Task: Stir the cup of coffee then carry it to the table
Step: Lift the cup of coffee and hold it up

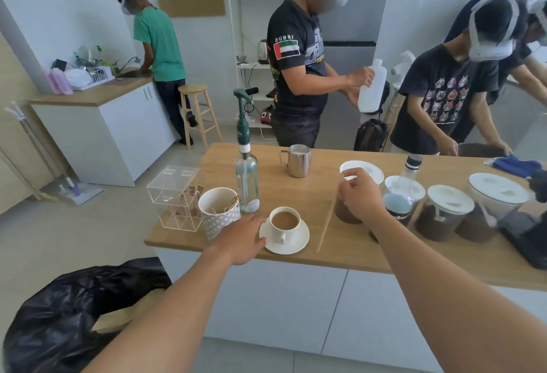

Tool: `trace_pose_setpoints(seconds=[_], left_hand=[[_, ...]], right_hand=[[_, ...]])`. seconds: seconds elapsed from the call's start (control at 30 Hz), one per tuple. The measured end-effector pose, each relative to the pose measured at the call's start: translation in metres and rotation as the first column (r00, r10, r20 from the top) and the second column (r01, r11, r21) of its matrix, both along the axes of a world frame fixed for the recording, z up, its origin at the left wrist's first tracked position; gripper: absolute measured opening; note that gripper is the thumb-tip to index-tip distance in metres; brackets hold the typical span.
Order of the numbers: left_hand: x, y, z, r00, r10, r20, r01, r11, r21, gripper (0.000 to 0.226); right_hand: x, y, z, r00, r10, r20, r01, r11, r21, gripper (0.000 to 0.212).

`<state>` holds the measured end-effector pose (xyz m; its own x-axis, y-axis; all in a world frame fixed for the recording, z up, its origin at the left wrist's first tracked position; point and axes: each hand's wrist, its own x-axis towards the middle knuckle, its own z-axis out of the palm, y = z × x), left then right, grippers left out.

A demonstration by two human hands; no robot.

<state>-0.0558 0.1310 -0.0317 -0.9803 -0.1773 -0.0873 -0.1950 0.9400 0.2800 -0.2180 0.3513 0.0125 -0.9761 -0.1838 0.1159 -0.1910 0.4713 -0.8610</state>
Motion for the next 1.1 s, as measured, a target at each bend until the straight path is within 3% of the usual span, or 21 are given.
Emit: trace_pose_setpoints(seconds=[0.4, 0.67, 1.1], left_hand=[[-0.04, -0.023, -0.075, 0.997, 0.053, 0.053, -0.059, 0.991, 0.123, 0.056], [-0.067, -0.035, -0.118, 0.995, 0.09, 0.05, -0.098, 0.976, 0.196, 0.053], [-0.089, -0.048, -0.151, 0.994, 0.065, -0.087, -0.051, 0.987, 0.154, 0.045]], right_hand=[[-0.052, -0.038, -0.085, 0.987, 0.017, 0.159, -0.032, 0.995, 0.09, 0.012], [-0.075, -0.058, -0.148, 0.958, -0.003, 0.288, -0.039, 0.989, 0.14, 0.019], [-0.108, -0.088, -0.188, 0.911, 0.026, 0.412, -0.066, 0.994, 0.084, 0.02]])
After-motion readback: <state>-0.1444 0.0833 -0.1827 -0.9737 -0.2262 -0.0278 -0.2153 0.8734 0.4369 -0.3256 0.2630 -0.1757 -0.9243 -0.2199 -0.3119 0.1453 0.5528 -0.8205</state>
